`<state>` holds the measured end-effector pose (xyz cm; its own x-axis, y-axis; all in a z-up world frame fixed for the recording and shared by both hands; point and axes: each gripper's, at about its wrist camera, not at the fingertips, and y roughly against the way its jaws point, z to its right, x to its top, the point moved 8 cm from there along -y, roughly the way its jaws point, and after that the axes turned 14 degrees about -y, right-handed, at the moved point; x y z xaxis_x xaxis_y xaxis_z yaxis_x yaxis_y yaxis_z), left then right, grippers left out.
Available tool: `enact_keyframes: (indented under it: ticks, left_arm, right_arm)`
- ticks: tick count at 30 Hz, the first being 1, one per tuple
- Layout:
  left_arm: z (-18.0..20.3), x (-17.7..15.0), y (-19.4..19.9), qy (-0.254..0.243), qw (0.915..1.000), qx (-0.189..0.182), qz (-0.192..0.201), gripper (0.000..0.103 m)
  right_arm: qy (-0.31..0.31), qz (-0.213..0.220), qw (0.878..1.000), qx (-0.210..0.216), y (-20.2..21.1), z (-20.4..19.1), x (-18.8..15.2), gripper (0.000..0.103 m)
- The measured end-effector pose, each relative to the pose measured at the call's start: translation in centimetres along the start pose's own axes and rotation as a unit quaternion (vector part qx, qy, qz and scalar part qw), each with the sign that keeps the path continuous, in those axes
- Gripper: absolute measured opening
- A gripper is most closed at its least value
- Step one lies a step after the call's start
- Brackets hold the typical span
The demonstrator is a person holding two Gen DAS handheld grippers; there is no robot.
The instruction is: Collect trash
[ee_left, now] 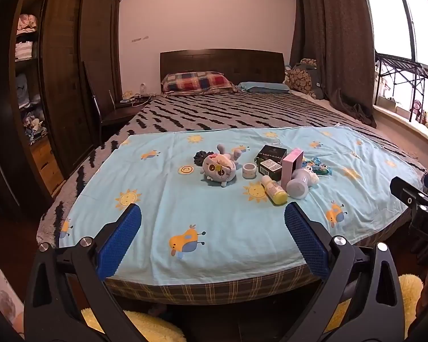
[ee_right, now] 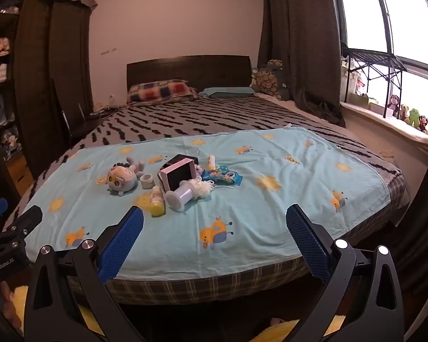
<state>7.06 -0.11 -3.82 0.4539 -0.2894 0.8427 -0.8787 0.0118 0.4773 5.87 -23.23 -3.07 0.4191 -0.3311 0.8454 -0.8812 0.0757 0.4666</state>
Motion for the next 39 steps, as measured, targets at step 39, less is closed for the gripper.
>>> enact_keyframes:
  ticks: [39]
  left_arm:
    - [-0.6,0.4,0.4,0.011,0.9999,0.005,0.006,0.095]
  right_arm:
    - [0.004,-0.008,1.000,0.016,-0.3,-1.3,-0.2,0.100]
